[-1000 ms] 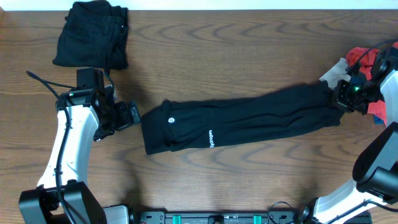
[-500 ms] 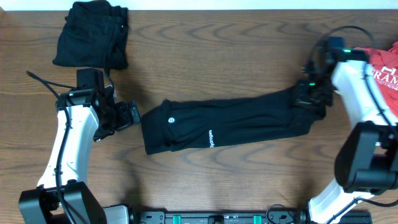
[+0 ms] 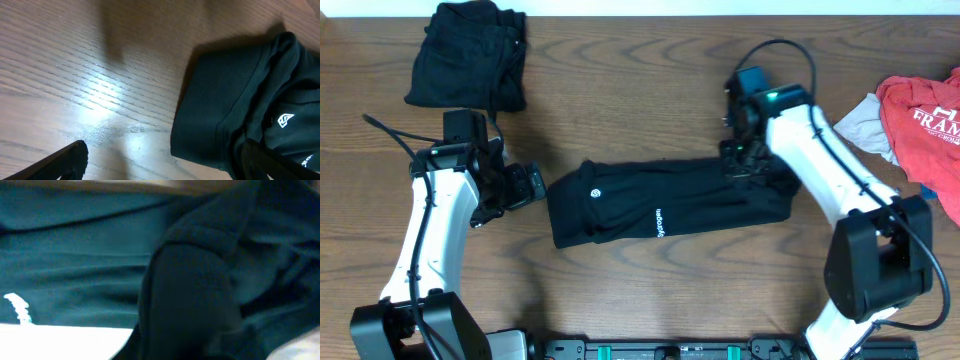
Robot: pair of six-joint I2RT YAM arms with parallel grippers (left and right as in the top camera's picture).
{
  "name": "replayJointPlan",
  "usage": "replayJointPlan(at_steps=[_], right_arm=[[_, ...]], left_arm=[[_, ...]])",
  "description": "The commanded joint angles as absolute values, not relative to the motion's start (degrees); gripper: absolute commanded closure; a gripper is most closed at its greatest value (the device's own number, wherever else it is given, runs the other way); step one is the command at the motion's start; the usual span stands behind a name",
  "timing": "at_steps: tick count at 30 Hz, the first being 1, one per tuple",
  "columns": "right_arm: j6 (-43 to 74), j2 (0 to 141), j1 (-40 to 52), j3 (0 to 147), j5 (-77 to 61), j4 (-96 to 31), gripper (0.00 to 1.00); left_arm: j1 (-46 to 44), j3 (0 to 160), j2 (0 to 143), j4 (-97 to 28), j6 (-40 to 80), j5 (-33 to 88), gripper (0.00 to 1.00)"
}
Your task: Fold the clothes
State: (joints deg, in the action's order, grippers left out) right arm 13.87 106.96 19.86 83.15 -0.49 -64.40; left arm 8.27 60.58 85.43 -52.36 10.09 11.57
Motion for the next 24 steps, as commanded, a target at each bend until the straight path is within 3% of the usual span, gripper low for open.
replayJointPlan(at_steps=[1, 4, 13, 19, 24], right_arm=[[15.86, 106.08, 23.16, 81.45, -1.15, -62.81, 0.45], [15.88, 106.08, 24.97, 80.44, -0.34, -62.41, 0.25], [15.86, 105.54, 21.19, 83.66, 4.93, -66.24, 0.23], [10.90, 103.61, 9.98, 91.57, 5.89, -71.66, 0.16], [1.69, 103.55, -1.83, 90.56, -5.30, -71.31, 0.14]], left_arm=[[8.60, 61.95, 85.19, -52.69, 10.17, 10.87, 0.02], [8.60, 61.95, 85.19, -52.71, 10.17, 10.87, 0.02], [8.60, 61.95, 85.19, -52.97, 10.17, 10.90, 0.02], [8.60, 61.95, 85.19, -53.30, 10.17, 10.87, 0.02], [8.60, 61.95, 85.19, -53.32, 10.17, 10.87, 0.02]])
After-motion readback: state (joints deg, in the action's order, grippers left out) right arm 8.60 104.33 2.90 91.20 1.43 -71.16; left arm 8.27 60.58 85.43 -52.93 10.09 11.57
